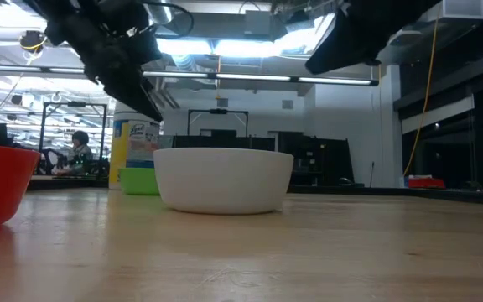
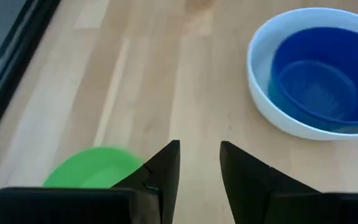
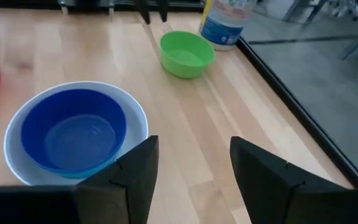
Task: Nest bowls inside each other
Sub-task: Stack the green bowl on the blue bowl
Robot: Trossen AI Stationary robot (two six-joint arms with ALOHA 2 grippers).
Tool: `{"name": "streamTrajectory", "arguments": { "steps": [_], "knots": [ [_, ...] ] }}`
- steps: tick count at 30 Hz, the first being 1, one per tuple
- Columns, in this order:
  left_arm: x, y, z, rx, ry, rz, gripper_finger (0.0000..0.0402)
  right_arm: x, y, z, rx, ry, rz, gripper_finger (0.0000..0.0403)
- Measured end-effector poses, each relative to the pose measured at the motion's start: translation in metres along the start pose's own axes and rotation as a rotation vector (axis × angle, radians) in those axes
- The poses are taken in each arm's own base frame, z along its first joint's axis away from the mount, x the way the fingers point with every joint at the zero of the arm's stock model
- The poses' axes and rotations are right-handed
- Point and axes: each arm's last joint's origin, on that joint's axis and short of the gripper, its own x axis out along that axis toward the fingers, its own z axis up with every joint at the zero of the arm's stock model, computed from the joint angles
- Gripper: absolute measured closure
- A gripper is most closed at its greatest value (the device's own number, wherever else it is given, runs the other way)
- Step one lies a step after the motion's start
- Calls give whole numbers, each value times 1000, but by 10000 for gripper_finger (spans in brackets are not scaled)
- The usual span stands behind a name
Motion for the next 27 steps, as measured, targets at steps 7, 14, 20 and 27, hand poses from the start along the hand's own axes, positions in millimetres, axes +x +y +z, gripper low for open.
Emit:
{"name": "streamTrajectory", "arguments": {
  "steps": [7,14,20,27],
  "knots": [
    [0,15,-17,-103,164,75,290,5,2,-8,-26,-54,2,187],
    [1,24,-22,-133,179,70,290,12,3,-35,0,-95,-5,186],
    [9,28,-26,-150,226,68,290,15,4,-53,49,-160,15,198],
    [30,33,-33,-175,300,43,290,15,3,-57,54,-186,18,203]
  ]
}}
